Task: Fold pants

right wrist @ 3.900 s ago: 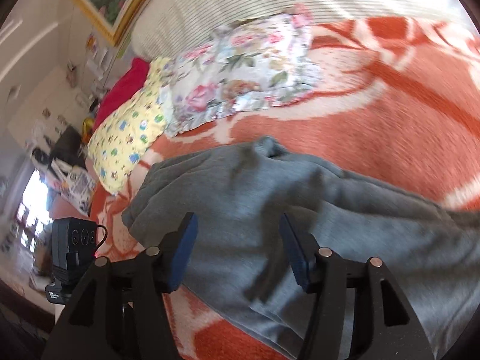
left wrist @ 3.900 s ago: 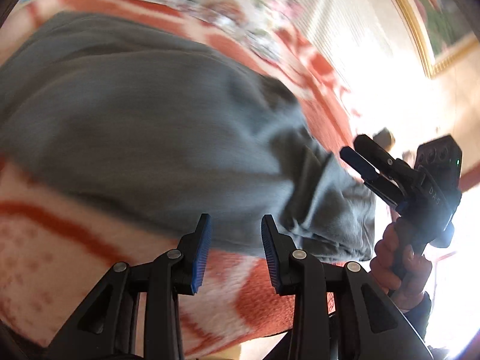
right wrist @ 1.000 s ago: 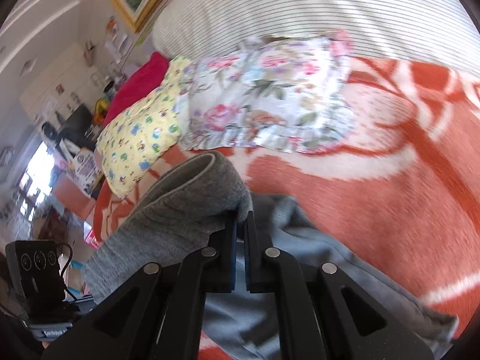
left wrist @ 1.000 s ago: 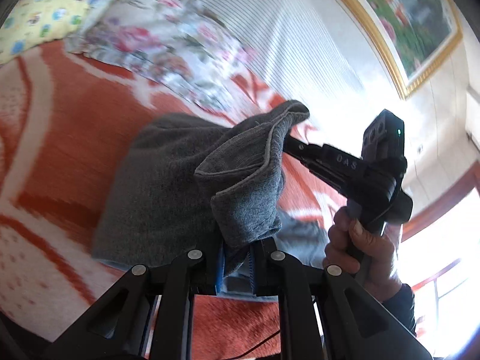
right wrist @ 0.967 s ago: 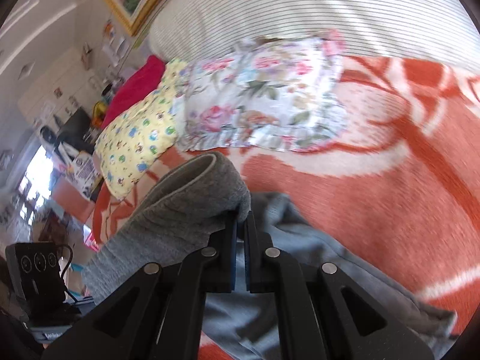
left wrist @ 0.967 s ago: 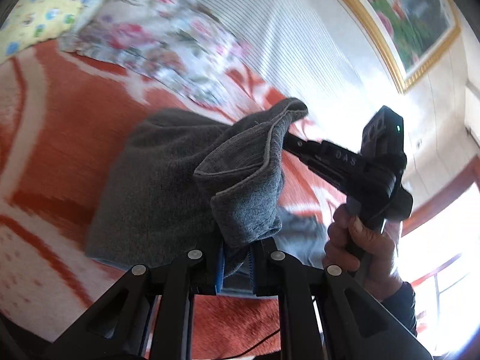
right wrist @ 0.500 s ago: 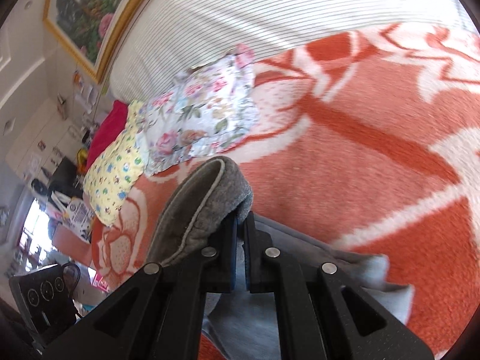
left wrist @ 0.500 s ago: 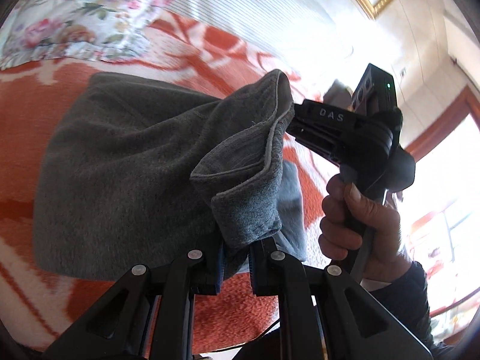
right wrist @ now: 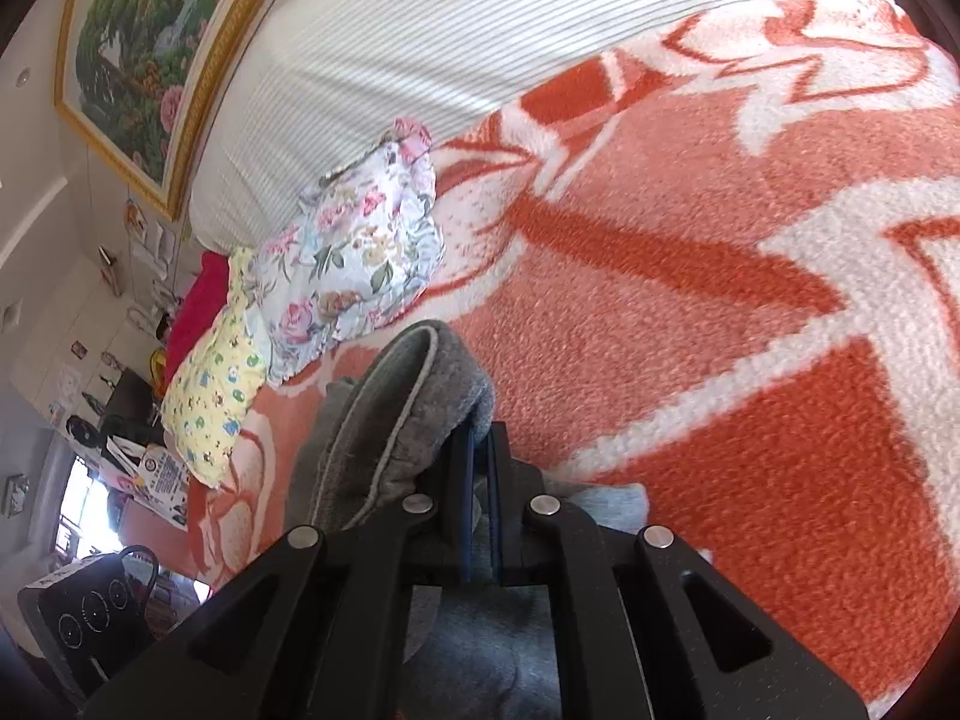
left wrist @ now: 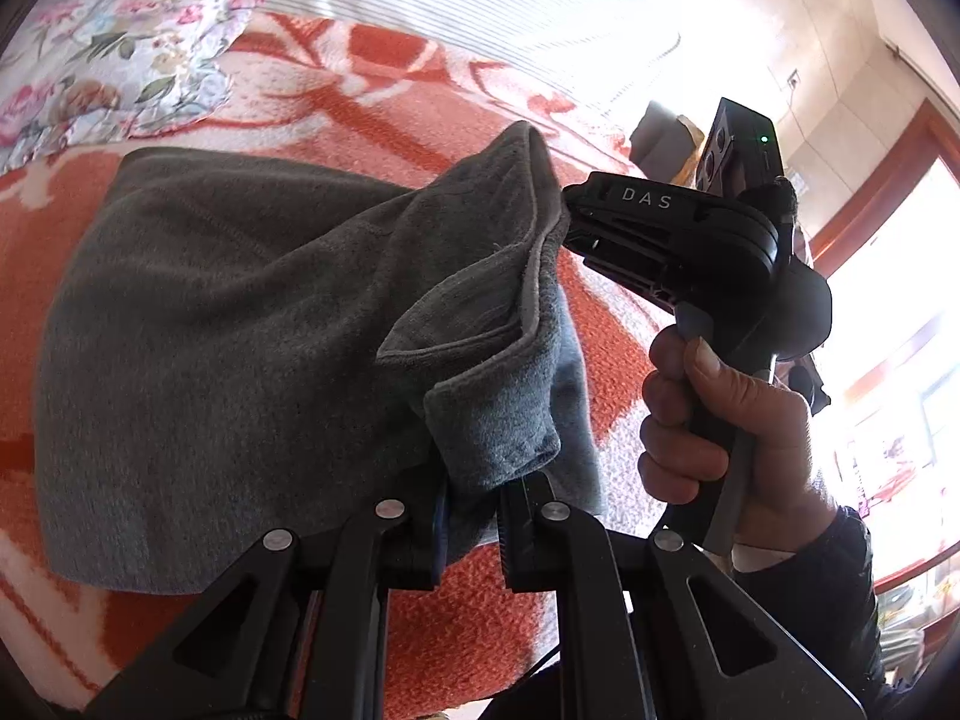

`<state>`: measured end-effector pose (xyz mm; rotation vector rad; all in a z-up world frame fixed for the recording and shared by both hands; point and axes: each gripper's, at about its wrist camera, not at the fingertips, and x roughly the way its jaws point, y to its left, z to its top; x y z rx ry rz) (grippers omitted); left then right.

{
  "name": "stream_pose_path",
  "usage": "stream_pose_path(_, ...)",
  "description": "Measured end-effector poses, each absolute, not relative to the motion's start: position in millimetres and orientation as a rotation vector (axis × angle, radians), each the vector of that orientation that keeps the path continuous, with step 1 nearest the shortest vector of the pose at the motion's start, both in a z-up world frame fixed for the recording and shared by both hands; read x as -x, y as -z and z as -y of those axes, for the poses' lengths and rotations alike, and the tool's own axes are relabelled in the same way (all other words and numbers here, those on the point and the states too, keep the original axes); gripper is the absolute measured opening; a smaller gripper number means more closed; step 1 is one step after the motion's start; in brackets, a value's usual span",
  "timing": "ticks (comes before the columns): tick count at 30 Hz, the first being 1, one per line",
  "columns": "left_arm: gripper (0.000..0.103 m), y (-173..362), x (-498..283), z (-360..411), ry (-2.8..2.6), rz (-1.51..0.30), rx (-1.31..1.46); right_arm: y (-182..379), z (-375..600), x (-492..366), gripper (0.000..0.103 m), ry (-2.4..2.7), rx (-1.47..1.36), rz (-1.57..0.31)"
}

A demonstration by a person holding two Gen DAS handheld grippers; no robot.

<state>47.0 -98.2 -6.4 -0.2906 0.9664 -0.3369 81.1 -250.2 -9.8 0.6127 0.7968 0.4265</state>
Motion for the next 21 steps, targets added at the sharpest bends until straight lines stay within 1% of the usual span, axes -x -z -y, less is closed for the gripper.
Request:
stream_pose_path(4, 0.013, 11.6, -52.5, 110.9, 0.337, -0.977, 0.24, 13.9, 266.7, -76.9, 0.005, -0.374, -0.612, -0.793)
stream_pose_path(6, 0.017, 17.2, -53.5, 116.4, 0.339, -0.986, 0.223, 19.0, 272.8, -74.9, 0.005, -0.353, -0.631, -0.812)
stream_pose_path(9, 0.029, 21.2, -51.3, 123.5, 0.358, -0.993, 0.187, 19.1, 276.4, -66.3, 0.005, -0.331, -0.635, -0.814)
stream_pose_path(11, 0.048, 20.7, -46.2, 128.4, 0.395, -0.99, 0.169, 15.4, 275.5, -60.0, 0.005, -0.321, -0.623, -0.81)
stream_pose_path(13, 0.053, 18.1, -38.6, 132.2, 0.453, -0.988, 0.167, 11.4, 274.1, -54.4, 0.006, -0.295, -0.595, -0.812)
stream_pose_path(16, 0.056, 11.3, -23.8, 135.4, 0.516, -0.973, 0.139, 2.7, 272.3, -45.2, 0.006, -0.258, -0.552, -0.809)
stream_pose_path(21, 0.059, 1.1, -13.0, 105.4, 0.508, -0.944, 0.156, -18.6, 268.0, -26.6, 0.007, -0.225, -0.509, -0.77)
